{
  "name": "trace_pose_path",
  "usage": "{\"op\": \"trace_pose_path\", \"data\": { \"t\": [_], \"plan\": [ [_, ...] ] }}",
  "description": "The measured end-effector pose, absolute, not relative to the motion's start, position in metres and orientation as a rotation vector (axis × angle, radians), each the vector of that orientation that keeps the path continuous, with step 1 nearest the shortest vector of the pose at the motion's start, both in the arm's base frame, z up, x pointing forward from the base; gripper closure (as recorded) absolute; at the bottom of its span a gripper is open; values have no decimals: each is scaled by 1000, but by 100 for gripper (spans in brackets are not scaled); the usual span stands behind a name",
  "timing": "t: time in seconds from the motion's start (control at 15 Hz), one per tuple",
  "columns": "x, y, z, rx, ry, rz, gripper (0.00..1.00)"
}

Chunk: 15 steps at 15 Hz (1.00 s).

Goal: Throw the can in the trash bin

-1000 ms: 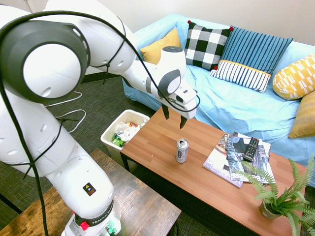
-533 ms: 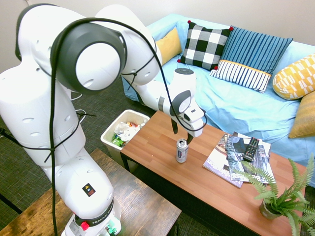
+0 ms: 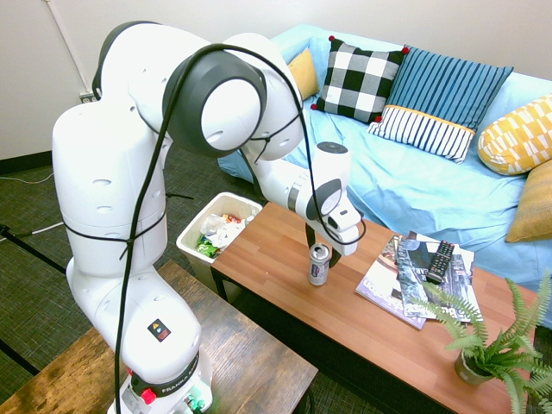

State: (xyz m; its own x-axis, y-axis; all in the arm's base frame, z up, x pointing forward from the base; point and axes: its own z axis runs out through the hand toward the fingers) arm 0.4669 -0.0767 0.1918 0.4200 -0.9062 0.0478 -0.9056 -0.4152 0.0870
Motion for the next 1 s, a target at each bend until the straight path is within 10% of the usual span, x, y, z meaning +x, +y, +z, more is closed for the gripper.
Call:
{"op": "trace_pose_path", "data": {
  "t": [0.53,0.6,1.0],
  "plan": [
    [468,-79,174,2548,-1666,-30,0],
    [468,-79,174,2551,-1669,-35,100],
    [467,-80,169,2564,-1668,-56,100]
  ]
}}
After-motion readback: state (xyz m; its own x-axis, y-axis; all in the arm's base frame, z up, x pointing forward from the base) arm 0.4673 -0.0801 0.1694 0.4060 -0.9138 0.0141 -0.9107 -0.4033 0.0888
